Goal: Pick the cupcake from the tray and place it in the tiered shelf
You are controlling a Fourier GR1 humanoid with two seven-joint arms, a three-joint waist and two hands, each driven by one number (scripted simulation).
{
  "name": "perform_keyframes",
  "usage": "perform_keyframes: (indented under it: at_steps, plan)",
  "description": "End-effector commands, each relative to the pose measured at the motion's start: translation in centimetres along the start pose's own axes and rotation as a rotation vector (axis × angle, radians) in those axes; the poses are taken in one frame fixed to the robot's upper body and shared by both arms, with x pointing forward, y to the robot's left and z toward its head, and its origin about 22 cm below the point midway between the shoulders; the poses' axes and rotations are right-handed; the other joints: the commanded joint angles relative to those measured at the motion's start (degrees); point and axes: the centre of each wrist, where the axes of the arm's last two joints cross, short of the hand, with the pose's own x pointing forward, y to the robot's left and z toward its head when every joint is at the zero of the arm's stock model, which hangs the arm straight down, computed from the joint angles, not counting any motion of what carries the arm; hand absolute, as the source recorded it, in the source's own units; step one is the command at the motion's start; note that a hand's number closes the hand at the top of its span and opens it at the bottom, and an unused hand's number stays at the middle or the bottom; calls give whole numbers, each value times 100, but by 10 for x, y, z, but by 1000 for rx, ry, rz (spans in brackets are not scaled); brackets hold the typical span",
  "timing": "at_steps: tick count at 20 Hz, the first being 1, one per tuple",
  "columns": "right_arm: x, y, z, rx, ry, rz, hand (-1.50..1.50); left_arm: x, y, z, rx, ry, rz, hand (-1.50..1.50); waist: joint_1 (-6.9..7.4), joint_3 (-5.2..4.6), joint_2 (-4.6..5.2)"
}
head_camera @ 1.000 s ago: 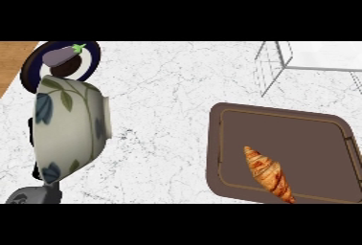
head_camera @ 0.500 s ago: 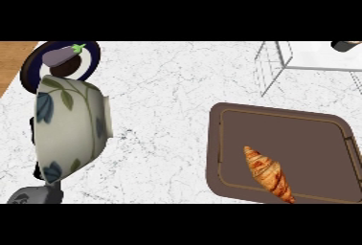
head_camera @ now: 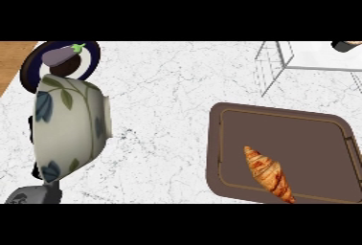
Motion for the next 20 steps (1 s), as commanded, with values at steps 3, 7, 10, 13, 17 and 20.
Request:
perform_keyframes:
  at_steps: [3, 7, 10, 13, 17, 20]
  plan:
    - [7, -46, 9, -225, 3, -17, -150, -15, -10, 0, -35, 52, 22, 0, 6, -60, 64]
    - [0, -72, 15, -348, 60, -82, -150, -29, -21, 5, -35, 68, 30, 0, -24, -59, 56]
    - [-1, -111, 29, -399, 90, -139, -150, -27, -18, 1, -36, 54, 25, 0, -29, -53, 89]
    - [-4, -142, 43, -393, 100, -158, -150, -14, -11, 6, -40, 57, 8, 0, -14, -41, 60]
    - [-25, -164, 55, -335, 90, -169, -150, -20, -23, 0, -26, 49, 37, 0, -106, -42, 58]
    - [-31, -182, 67, -330, 81, -164, -150, -15, -18, -4, -16, 48, 35, 0, -96, -34, 93]
